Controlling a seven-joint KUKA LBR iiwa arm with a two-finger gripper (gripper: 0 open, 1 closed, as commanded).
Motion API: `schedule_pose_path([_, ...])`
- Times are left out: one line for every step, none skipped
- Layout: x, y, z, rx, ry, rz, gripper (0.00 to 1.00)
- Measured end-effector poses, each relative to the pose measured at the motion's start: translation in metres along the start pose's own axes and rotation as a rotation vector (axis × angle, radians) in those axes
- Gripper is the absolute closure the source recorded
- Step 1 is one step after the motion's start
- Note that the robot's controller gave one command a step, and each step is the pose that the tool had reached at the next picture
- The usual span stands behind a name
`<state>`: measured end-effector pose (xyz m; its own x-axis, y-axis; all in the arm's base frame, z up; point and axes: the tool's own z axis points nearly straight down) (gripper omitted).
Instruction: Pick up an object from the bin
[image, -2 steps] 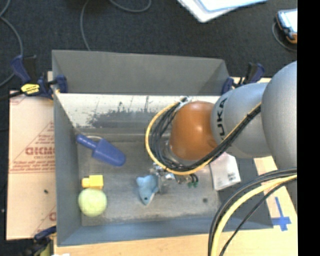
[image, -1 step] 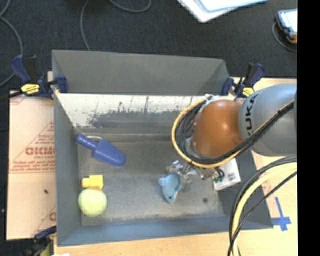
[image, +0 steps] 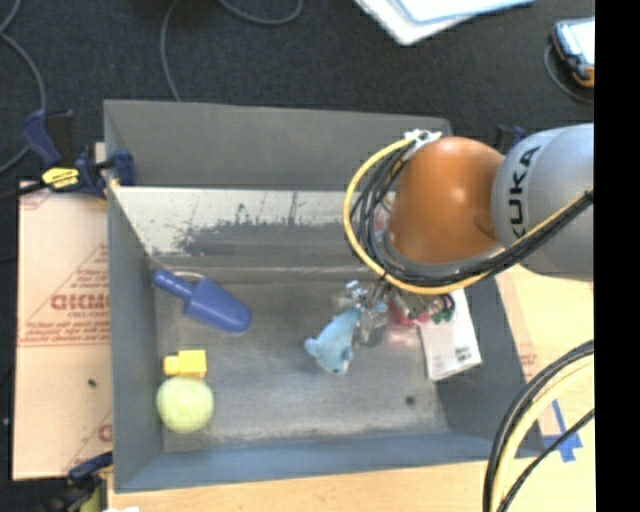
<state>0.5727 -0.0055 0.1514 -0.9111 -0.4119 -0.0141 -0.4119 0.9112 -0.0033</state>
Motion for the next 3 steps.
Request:
schedule_pose_path([-0.013,-0.001,0.045,0.005,-0.015,-0.03,1.0])
schedule_pose_path([-0.008,-0.002,0.003,0.0,-0.001,-0.02,1.0])
schedule_pose_path([-0.031,-0.006,0.046,0.008,-0.023,-0.055,1.0])
